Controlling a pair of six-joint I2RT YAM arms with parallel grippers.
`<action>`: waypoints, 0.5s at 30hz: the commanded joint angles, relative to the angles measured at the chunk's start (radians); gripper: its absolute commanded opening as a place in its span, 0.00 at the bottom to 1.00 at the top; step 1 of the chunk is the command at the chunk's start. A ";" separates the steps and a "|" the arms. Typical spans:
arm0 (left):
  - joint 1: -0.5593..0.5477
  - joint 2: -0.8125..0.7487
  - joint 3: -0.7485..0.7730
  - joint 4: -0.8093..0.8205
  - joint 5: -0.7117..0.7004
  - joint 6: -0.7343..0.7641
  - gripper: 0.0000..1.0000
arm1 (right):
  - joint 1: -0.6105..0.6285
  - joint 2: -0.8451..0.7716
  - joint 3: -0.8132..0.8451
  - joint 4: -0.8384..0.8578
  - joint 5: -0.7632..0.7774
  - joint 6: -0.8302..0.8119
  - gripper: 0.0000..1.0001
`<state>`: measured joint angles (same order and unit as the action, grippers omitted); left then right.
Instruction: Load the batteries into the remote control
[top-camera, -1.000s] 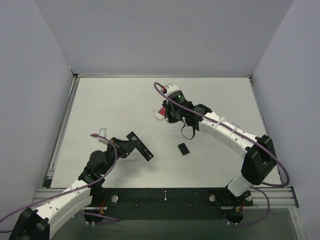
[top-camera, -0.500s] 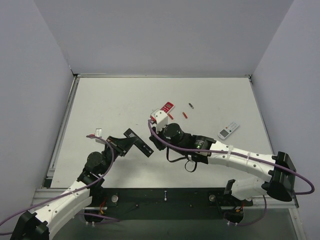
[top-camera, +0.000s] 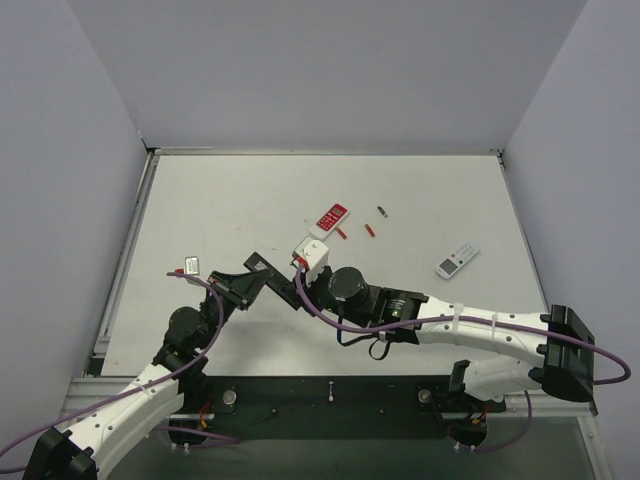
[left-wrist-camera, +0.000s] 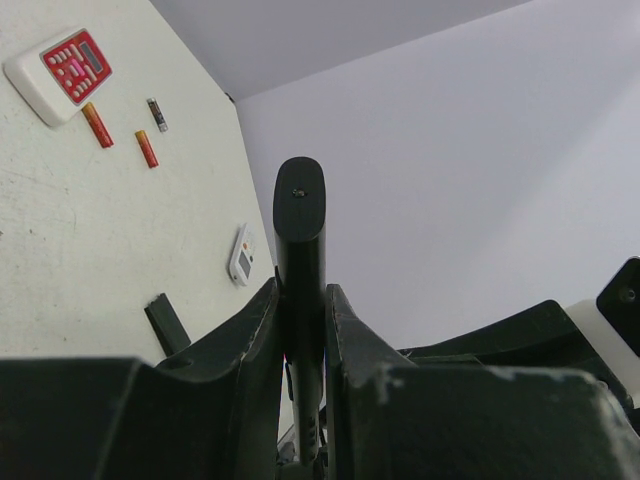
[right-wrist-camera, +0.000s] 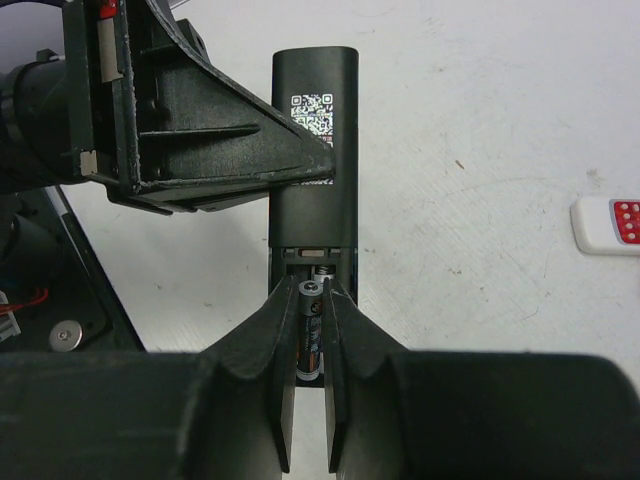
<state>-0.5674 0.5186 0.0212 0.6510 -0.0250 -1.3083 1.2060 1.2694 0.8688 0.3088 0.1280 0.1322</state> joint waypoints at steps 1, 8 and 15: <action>0.004 -0.008 -0.052 0.081 0.014 -0.025 0.00 | 0.009 0.005 -0.010 0.121 0.015 -0.020 0.00; 0.004 -0.002 -0.053 0.104 0.016 -0.043 0.00 | 0.013 0.016 -0.022 0.173 0.007 -0.037 0.00; 0.004 0.000 -0.052 0.124 0.014 -0.063 0.00 | 0.015 0.039 -0.027 0.176 -0.004 -0.046 0.00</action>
<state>-0.5674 0.5217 0.0212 0.6773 -0.0212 -1.3502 1.2125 1.2987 0.8486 0.4255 0.1261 0.1005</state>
